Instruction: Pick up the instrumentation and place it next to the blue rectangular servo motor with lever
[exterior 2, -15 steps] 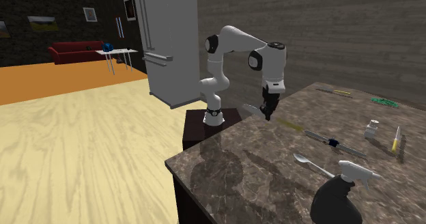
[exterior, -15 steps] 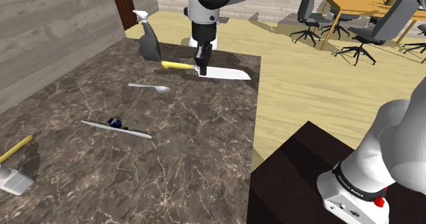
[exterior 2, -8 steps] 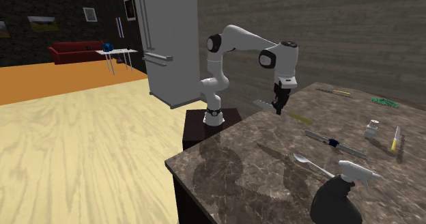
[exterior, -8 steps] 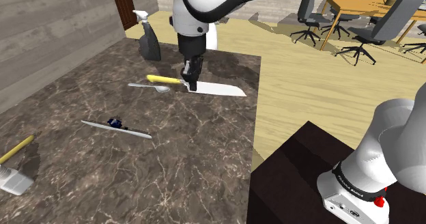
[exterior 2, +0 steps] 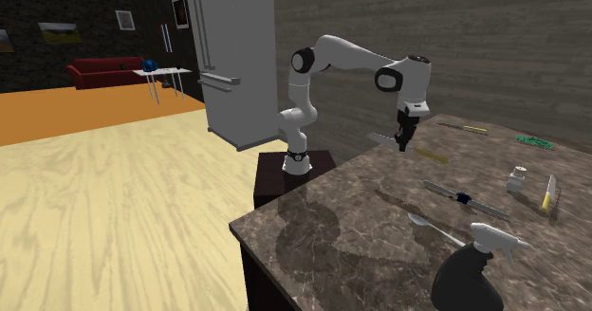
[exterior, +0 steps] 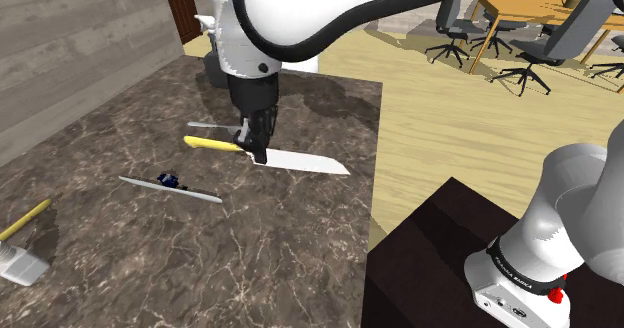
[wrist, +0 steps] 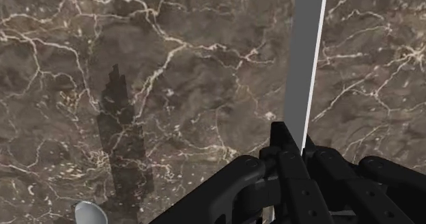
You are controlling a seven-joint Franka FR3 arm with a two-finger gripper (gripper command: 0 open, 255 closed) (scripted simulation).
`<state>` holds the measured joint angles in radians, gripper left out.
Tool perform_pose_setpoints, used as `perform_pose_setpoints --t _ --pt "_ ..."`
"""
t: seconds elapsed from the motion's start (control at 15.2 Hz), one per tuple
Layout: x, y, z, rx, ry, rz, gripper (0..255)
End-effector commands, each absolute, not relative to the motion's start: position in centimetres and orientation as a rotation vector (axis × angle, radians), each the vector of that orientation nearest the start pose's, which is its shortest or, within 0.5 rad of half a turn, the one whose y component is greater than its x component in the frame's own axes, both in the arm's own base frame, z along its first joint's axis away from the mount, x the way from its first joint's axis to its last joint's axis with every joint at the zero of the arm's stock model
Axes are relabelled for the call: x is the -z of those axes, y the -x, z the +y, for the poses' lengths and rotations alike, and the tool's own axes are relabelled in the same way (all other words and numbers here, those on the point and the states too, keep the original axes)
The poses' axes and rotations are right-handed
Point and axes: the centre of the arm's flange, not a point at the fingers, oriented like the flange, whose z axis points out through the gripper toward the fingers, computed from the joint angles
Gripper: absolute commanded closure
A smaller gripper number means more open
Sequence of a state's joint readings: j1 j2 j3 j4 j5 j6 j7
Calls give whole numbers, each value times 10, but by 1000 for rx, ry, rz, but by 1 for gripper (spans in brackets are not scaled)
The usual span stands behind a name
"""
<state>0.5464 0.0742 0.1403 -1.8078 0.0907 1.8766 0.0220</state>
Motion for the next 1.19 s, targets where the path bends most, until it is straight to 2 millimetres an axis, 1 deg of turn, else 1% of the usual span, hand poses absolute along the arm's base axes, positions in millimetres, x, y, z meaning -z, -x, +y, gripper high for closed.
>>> perform_pose_setpoints --t 0.0,0.07,1.12 --pt "-496 -434 399 -58 2899 -953 255" --pt "-496 -432 403 -58 2899 -953 255" --pt "-412 -432 403 -58 2899 -953 255"
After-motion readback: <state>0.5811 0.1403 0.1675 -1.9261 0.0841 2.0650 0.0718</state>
